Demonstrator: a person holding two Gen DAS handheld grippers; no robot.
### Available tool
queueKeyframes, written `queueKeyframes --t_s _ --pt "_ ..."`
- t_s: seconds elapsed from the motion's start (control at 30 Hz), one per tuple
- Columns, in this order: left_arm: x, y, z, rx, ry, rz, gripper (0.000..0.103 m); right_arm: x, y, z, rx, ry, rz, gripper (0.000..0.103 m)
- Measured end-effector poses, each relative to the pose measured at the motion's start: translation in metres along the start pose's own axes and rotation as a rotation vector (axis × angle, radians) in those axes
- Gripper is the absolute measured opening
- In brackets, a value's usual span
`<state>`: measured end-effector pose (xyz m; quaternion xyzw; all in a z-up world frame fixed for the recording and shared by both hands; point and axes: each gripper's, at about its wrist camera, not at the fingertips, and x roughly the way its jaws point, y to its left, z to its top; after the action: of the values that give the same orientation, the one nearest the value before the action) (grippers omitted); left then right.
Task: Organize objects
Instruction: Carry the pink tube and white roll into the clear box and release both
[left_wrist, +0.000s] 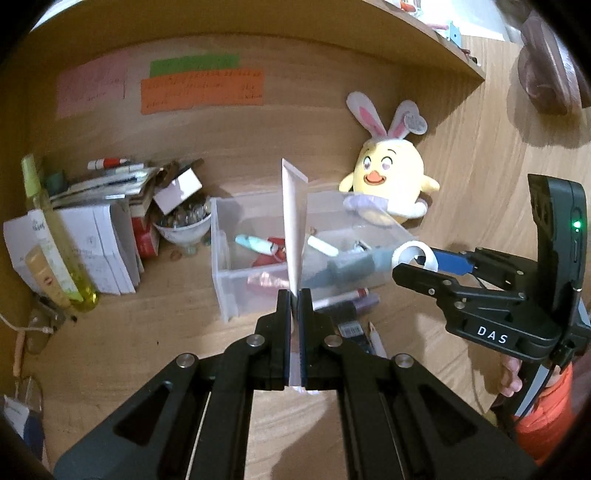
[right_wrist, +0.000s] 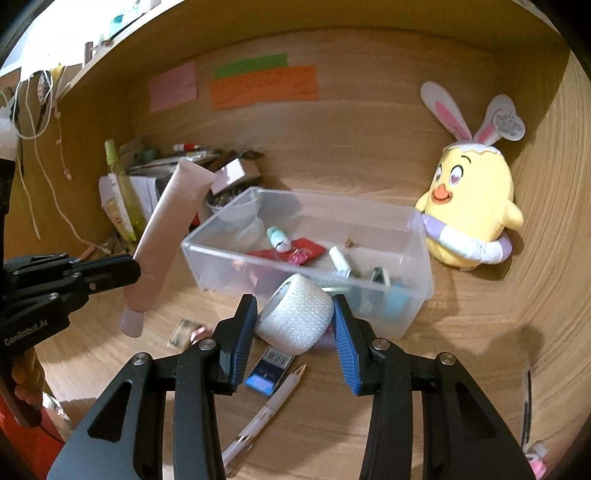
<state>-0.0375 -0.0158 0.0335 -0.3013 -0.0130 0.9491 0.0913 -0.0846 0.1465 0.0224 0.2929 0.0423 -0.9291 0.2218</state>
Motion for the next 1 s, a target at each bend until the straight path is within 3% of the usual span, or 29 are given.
queueKeyframes --t_s 0.37,0.73,1.0 --pt "0.023 0.001 0.040 -0.021 -0.032 0.004 0.002 0.011 -0.025 0.028 0.009 -0.031 -0.009 0.038" --pt "0.052 0.010 0.071 -0.051 -0.015 0.001 0.002 0.027 -0.045 0.049 0.018 -0.041 -0.025 0.038" --pt "0.085 0.017 0.080 -0.072 0.034 0.006 0.002 0.051 -0.052 0.055 0.008 -0.002 -0.038 0.038"
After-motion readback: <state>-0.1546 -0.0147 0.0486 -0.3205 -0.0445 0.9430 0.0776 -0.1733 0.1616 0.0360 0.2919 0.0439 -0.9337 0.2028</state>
